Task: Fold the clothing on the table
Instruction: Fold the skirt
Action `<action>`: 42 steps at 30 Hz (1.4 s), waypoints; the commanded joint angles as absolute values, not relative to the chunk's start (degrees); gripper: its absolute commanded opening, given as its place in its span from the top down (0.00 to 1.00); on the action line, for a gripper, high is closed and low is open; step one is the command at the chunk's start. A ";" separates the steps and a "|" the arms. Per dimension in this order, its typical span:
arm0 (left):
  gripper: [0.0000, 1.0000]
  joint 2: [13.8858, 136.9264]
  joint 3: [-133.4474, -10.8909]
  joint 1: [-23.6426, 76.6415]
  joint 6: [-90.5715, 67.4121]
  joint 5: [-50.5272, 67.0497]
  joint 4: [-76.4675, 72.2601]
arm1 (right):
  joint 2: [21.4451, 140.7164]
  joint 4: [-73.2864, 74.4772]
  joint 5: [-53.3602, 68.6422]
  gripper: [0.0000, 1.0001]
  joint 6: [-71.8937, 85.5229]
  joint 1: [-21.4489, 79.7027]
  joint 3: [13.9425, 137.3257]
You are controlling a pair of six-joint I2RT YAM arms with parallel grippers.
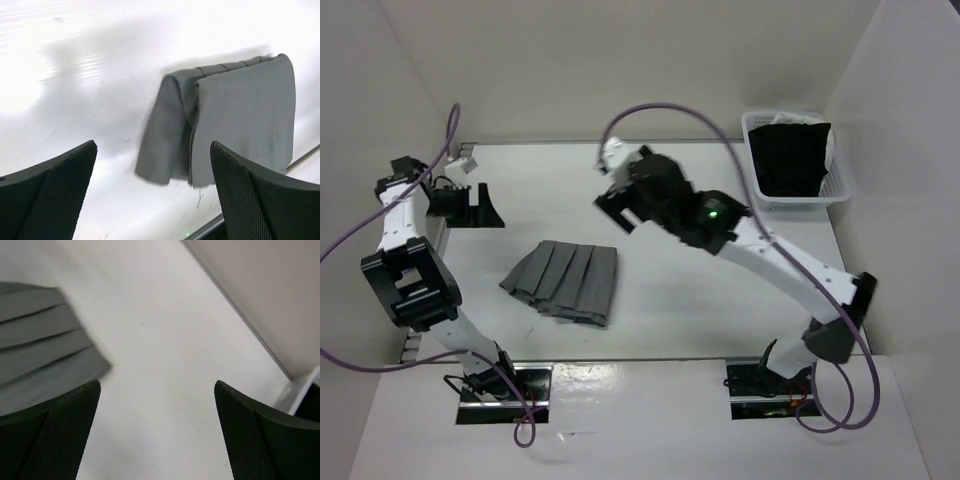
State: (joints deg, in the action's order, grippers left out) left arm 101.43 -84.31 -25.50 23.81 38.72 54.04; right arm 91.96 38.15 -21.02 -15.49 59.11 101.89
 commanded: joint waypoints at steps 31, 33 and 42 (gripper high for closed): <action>0.00 45.97 -58.27 -32.52 7.03 27.16 40.17 | 40.25 33.49 10.99 0.02 -5.98 -18.54 55.02; 0.00 46.49 -58.27 -32.52 7.03 28.47 40.78 | 40.25 33.49 10.29 0.02 -5.98 -18.54 55.02; 0.00 46.49 -57.74 -32.52 7.65 28.48 40.78 | 41.48 33.49 10.28 0.02 -5.98 -18.54 55.02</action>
State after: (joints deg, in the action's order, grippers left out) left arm 46.72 -57.80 -32.45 7.31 27.81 42.26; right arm 41.36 34.02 9.87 -5.61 -18.15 55.18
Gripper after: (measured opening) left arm 1.001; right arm 0.983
